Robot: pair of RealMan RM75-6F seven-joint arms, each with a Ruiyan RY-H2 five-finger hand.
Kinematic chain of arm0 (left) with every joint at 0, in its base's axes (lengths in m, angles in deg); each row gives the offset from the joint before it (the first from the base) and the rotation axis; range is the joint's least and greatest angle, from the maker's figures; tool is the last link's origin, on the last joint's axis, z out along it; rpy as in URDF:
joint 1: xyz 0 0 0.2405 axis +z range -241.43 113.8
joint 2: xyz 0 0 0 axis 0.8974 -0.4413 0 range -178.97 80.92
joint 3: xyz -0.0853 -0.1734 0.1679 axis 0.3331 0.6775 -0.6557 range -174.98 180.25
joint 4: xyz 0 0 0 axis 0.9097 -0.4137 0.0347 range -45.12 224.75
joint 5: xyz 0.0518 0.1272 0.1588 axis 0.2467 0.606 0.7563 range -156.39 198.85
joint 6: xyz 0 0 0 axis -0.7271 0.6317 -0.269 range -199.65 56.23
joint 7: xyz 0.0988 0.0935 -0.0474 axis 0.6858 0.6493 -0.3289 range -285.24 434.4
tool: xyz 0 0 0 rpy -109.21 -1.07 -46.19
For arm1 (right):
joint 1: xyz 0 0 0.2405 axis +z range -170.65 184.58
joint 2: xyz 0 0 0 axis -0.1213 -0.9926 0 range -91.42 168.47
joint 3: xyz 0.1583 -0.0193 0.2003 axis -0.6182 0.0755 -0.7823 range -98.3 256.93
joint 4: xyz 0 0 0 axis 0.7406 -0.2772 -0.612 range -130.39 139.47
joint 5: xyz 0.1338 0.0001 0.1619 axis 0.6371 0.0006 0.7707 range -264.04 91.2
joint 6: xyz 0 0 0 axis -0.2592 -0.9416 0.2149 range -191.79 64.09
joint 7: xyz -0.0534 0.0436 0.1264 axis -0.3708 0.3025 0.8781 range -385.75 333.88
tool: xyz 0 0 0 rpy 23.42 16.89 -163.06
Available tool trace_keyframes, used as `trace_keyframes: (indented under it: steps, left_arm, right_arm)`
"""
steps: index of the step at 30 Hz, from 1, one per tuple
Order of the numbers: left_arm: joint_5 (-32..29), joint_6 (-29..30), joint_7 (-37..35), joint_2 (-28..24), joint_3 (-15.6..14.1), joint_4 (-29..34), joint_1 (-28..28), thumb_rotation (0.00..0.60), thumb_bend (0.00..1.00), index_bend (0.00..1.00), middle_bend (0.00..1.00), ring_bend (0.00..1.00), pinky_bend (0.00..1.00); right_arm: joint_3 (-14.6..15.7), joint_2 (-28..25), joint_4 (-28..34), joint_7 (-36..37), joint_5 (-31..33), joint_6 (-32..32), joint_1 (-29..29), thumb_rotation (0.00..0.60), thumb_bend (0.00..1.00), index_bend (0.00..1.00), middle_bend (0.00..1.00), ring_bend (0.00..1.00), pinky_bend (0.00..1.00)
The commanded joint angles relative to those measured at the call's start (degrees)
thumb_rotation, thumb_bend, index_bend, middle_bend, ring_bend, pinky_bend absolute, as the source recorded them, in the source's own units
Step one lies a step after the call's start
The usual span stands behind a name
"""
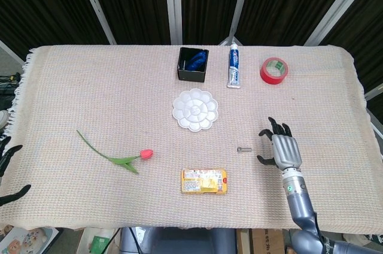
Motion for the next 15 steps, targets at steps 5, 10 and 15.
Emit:
trace_keyframes:
  steps: [5,10,15]
  left_arm:
    - [-0.5,0.0,0.0,0.0,0.2,0.1,0.0,0.6,0.25,0.16,0.0,0.0,0.0]
    - [-0.8,-0.4,-0.5,0.0,0.3,-0.1,-0.3,0.6,0.25,0.16,0.0,0.0,0.0]
    - [-1.5,-1.1,-0.8,-0.1,0.6,-0.2,-0.6,0.6,0.25,0.16,0.0,0.0,0.0]
  right_arm:
    - [0.6,3.0,-3.3,-0.6,1.0,-0.2,1.4,0.6,0.24,0.45,0.05,0.15,0.07]
    - [1.2,4.5,-4.6,-0.2,0.4,0.2,1.7,0.6,0.26,0.48,0.07,0.16,0.07]
    - [1.2,5.8,-6.0,0.0,0.2,0.9,2.0,0.6,0.27,0.49,0.07,0.16,0.07]
